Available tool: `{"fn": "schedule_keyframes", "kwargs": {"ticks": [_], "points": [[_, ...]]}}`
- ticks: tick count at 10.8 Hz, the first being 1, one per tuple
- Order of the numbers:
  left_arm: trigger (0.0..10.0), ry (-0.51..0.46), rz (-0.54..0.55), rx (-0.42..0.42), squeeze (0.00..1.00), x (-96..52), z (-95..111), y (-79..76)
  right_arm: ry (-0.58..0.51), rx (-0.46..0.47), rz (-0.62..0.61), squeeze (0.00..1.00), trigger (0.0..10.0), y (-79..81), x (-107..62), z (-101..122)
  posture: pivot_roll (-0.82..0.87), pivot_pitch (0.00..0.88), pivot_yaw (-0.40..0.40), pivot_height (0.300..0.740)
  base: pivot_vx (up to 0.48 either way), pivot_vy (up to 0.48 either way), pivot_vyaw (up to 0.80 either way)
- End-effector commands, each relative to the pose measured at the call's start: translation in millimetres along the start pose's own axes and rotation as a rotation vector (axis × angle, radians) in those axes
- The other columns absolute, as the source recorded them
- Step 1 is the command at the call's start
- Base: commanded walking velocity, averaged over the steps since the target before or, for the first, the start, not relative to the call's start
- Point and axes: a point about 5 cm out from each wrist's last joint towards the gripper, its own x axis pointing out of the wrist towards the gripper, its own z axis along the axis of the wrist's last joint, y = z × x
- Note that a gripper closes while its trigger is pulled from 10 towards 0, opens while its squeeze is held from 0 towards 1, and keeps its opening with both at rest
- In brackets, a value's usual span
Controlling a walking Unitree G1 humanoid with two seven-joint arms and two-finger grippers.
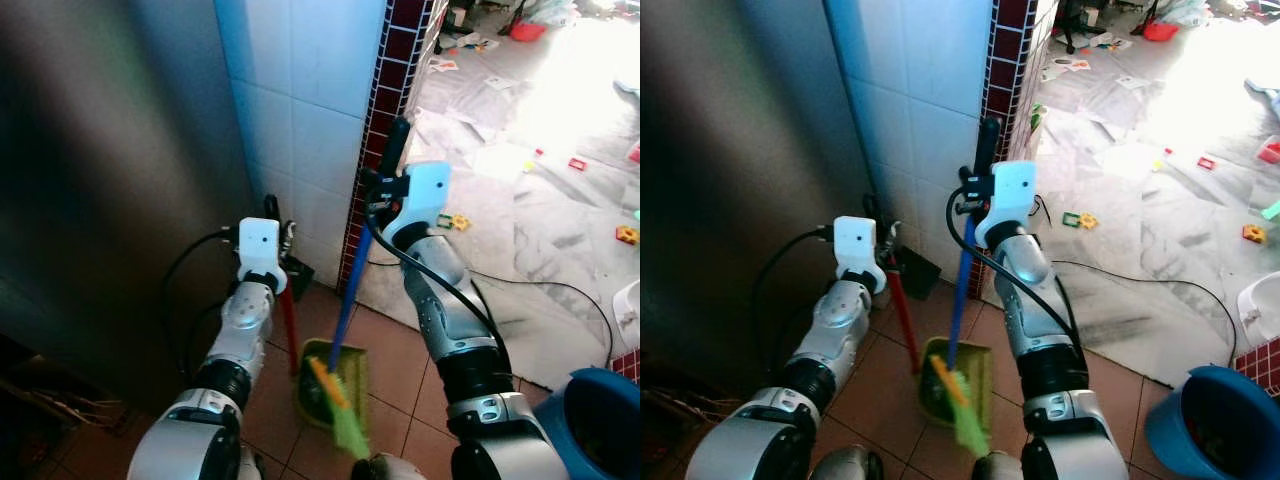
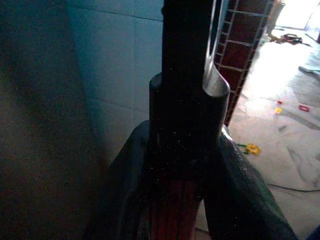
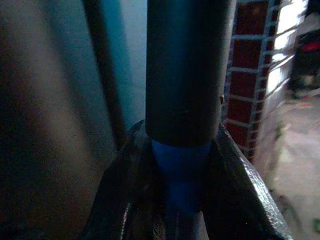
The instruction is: Sweep floor
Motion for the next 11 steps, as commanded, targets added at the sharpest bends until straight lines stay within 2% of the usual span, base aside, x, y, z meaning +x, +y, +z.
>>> {"fn": "schedule_keyframes", "kwargs": {"ticks": [1, 2, 4, 6, 7, 8, 9, 11], "points": [[10.0, -0.048, -0.017, -0.002, 0.0, 4.7, 11.3, -0.9, -0.137, -0.067, -0.004, 0.0, 10.0, -1.0, 5.9, 30.6, -0.04, 0.02, 0.012, 0.74, 0.0, 0.0, 0.0], [10.0, -0.045, -0.022, -0.004, 0.0, 4.8, 10.9, -1.1, -0.164, -0.092, -0.027, 0.0, 10.0, -4.3, 7.9, 38.1, -0.04, 0.019, 0.014, 0.74, 0.0, 0.0, 0.0], [10.0, -0.038, -0.033, -0.001, 0.0, 5.2, 10.1, -2.2, -0.234, -0.159, -0.132, 0.0, 10.0, -22.1, 14.4, 61.6, -0.04, 0.017, 0.02, 0.74, 0.0, 0.0, 0.0], [10.0, -0.036, -0.031, 0.002, 0.0, 5.2, 9.8, -1.6, -0.26, -0.208, -0.213, 0.0, 10.0, -36.1, 16.7, 71.1, -0.04, 0.016, 0.022, 0.74, 0.0, 0.0, 0.0], [10.0, -0.043, -0.03, -0.001, 0.0, 5.0, 10.6, -0.9, -0.241, -0.238, -0.236, 0.0, 10.0, -43.0, 15.4, 66.4, -0.04, 0.015, 0.022, 0.74, 0.0, 0.0, 0.0], [10.0, -0.087, -0.045, 0.022, 0.0, 3.8, 17.1, 1.6, -0.187, -0.263, -0.252, 0.0, 10.0, -48.6, 8.9, 49.4, -0.04, 0.013, 0.022, 0.74, 0.0, 0.0, 0.0], [10.0, -0.101, -0.048, 0.03, 0.0, 3.3, 19.2, 2.6, -0.171, -0.261, -0.255, 0.0, 10.0, -49.0, 7.3, 44.9, -0.04, 0.013, 0.022, 0.74, 0.0, 0.0, 0.0], [10.0, -0.22, -0.028, 0.056, 0.0, -9.6, 36.2, 17.6, -0.057, -0.22, -0.304, 0.0, 10.0, -53.0, -14.3, 6.4, -0.02, 0.005, 0.019, 0.74, 0.0, 0.0, 0.0]]}}
